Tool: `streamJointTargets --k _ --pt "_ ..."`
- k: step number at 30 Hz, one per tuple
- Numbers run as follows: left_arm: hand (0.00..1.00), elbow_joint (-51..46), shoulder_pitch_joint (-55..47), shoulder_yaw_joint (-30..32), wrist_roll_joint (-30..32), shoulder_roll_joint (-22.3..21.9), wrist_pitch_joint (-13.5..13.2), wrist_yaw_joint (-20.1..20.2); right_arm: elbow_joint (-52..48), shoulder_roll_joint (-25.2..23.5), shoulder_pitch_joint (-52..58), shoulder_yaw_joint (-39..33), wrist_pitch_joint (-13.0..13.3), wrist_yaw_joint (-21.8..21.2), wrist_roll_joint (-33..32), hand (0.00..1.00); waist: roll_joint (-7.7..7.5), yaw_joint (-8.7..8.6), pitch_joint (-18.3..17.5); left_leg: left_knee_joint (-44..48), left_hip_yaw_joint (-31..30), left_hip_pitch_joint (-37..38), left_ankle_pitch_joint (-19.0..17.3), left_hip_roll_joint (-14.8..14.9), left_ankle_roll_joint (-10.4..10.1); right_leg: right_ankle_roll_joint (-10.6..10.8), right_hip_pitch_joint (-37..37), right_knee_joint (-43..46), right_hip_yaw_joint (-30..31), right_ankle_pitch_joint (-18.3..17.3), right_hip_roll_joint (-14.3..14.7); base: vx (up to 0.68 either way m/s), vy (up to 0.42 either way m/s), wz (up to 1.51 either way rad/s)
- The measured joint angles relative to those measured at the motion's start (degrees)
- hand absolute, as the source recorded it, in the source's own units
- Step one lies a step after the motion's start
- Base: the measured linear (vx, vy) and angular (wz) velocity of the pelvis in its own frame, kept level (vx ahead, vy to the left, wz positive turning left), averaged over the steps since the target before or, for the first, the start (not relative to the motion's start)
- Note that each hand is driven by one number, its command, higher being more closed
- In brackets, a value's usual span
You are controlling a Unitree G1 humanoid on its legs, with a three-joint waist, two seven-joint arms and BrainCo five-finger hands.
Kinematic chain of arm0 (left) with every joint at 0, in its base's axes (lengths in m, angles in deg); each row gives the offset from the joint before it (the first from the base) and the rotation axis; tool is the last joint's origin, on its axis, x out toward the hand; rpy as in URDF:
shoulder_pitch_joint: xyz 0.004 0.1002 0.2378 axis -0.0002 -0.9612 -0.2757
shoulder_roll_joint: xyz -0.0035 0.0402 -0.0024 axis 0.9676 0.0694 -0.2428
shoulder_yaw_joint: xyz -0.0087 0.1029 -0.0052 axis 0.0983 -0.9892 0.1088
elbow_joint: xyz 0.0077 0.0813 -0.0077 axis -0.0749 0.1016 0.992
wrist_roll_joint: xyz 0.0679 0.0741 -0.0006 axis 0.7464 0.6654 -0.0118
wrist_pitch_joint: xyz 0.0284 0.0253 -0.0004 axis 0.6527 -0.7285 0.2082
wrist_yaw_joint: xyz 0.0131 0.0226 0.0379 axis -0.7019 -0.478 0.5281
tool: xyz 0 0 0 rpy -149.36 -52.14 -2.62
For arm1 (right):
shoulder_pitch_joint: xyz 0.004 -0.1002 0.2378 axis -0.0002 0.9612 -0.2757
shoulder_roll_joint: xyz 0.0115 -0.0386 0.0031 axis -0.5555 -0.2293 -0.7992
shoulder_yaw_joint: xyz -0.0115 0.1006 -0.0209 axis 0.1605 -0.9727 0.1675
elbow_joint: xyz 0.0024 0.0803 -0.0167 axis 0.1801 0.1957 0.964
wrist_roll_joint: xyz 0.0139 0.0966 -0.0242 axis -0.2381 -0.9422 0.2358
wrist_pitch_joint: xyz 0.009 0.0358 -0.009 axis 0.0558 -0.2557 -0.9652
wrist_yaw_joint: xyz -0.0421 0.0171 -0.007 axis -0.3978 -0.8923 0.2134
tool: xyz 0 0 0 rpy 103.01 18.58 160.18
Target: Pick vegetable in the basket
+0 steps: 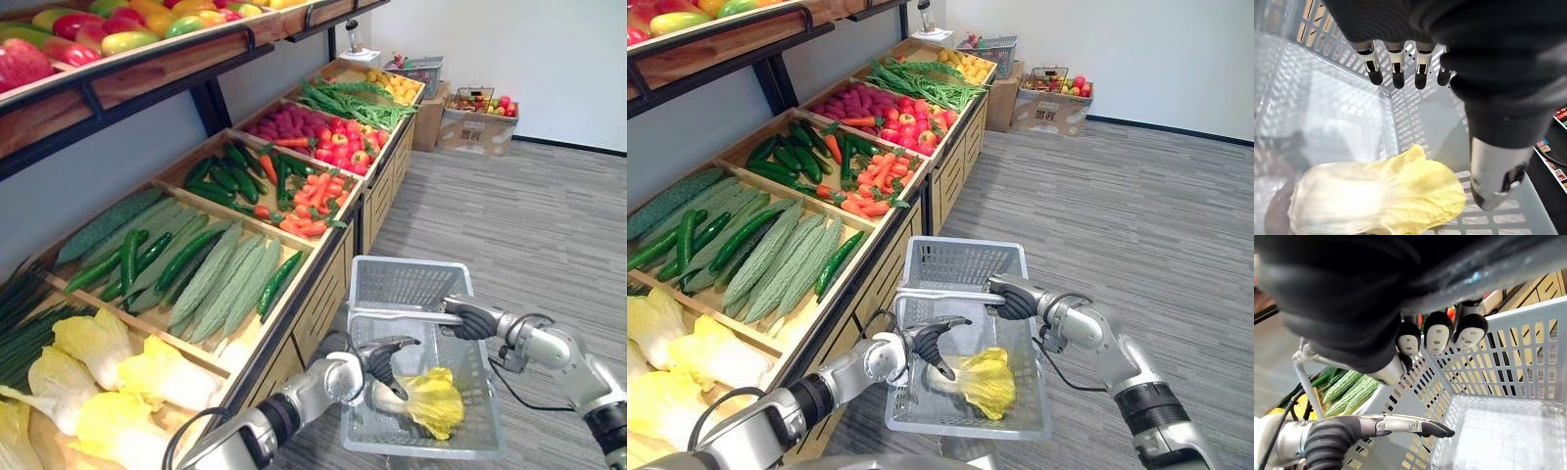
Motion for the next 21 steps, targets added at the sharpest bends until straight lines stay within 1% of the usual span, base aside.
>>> streamJointTargets --k 2,4,7,9,10,12,13,14,15,17,18,19,20,21 --pt "0.00 0.22 0.00 0.49 0.00 -0.21 0.09 -0.04 0.27 -0.04 0.00 0.01 -0.12 0.01 0.00 1.00 -0.19 0.01 0.05 -0.01 -0.13 -0.08 0.01 -0.06 0.02 0.05 0.00 -0.04 -0.04 0.04 -0.13 0.00 -0.009 0.02" --pt "0.00 0.21 0.00 0.84 0.01 -0.37 0.11 -0.34 0.29 -0.18 -0.01 0.01 -1.19 0.07 0.00 1.00 -0.24 0.02 0.07 -0.04 -0.26 -0.19 0.01 -0.14 0.03 0.13 0.01 -0.14 -0.12 0.10 -0.30 0.00 -0.011 0.04" --pt "0.00 -0.29 0.00 0.86 -0.02 -0.45 0.10 -2.05 0.97 -0.76 0.00 -0.01 -2.87 0.79 0.17 1.00 -0.34 -0.09 0.08 -0.03 -1.16 -0.75 0.03 -0.20 0.05 0.19 0.00 -0.35 -0.75 0.14 -0.76 0.00 -0.011 0.13" --pt "0.00 -3.36 -0.13 0.89 -0.22 0.12 0.11 -2.20 2.20 -1.75 0.01 -0.20 -5.57 1.15 1.09 1.00 -0.61 0.21 0.19 -0.06 -1.69 -1.02 0.15 -0.16 0.25 0.19 0.01 -0.36 -1.30 0.14 -1.02 0.01 -0.018 0.17" --pt "0.00 -6.88 -0.67 0.90 -0.53 0.84 0.09 -2.15 2.71 -2.45 0.02 -0.23 -7.25 1.29 1.34 1.00 -0.59 0.32 0.18 -0.21 -2.08 -1.18 0.27 -0.14 0.43 0.19 0.08 -0.36 -1.83 0.14 -1.24 0.00 -0.015 0.18" --pt "0.00 -12.29 -1.54 0.80 -1.32 1.46 -0.05 -1.61 3.71 -3.27 0.53 -0.74 -9.53 2.59 2.47 1.00 -0.65 0.38 0.17 -0.38 -3.39 -1.85 0.49 -0.14 0.78 0.19 0.15 -0.40 -3.09 0.13 -1.76 0.00 -0.017 0.33" --pt "0.00 -15.54 -2.02 0.73 -2.16 1.91 -0.11 -0.92 4.77 -4.22 0.90 -1.92 -10.96 3.17 3.09 1.00 -0.70 0.87 0.19 -0.38 -4.02 -2.18 0.58 -0.15 0.91 0.19 0.15 -0.44 -3.65 0.13 -2.09 0.01 -0.015 0.34" --pt "0.00 -17.26 -2.41 0.70 -3.30 2.39 -0.16 -0.47 5.51 -4.88 1.03 -2.69 -11.59 3.53 3.48 1.00 -0.69 1.08 0.18 -0.38 -4.44 -2.32 0.62 -0.14 0.97 0.19 0.21 -0.45 -4.01 0.13 -2.26 0.00 -0.018 0.30" --pt "0.00 -20.50 -3.13 0.62 -5.02 2.58 -0.26 0.57 6.98 -5.62 1.55 -3.81 -13.36 4.71 3.57 1.00 -0.67 1.80 0.17 -0.39 -5.14 -2.57 0.71 -0.11 1.10 0.18 0.45 -0.51 -4.74 0.13 -2.56 -0.01 -0.019 0.38" --pt "0.00 -24.76 -4.60 0.72 -7.32 3.87 -0.48 1.39 9.10 -6.88 2.75 -6.13 -15.71 6.33 3.57 1.00 -0.67 2.36 0.17 -0.55 -6.92 -2.97 0.96 -0.07 1.39 0.17 1.15 -0.79 -6.45 0.12 -3.31 -0.01 -0.017 0.46" --pt "0.00 -27.40 -5.75 0.88 -8.92 4.92 -0.49 2.22 9.71 -7.55 3.87 -7.57 -16.68 7.58 3.55 1.00 -0.66 2.79 0.17 -0.79 -7.97 -3.18 1.25 -0.15 1.60 0.16 1.56 -0.92 -7.37 0.11 -3.72 -0.02 -0.016 0.44" --pt "0.00 -30.19 -7.19 1.05 -10.44 6.16 -0.56 2.72 11.04 -8.28 5.00 -9.26 -17.62 8.47 3.53 1.00 -0.65 3.60 0.16 -0.97 -8.90 -3.35 1.46 -0.16 1.82 0.13 2.13 -1.18 -8.32 0.09 -4.09 -0.03 -0.019 0.67" --pt "0.00 -33.85 -10.13 2.25 -12.66 7.93 -0.95 3.19 13.04 -9.30 6.58 -11.55 -18.38 10.34 3.47 1.00 -0.65 4.14 0.15 -1.11 -11.25 -4.05 1.71 -0.27 2.11 0.11 2.89 -1.75 -9.92 0.08 -4.89 -0.03 -0.016 0.61" --pt "0.00 -35.34 -11.58 3.26 -13.22 8.83 -1.04 3.38 13.96 -9.71 7.26 -12.58 -18.69 11.11 3.45 1.00 -0.65 4.59 0.14 -1.49 -11.73 -4.15 1.97 -0.46 2.23 0.11 3.04 -1.84 -10.55 0.08 -5.22 -0.03 -0.015 0.56"
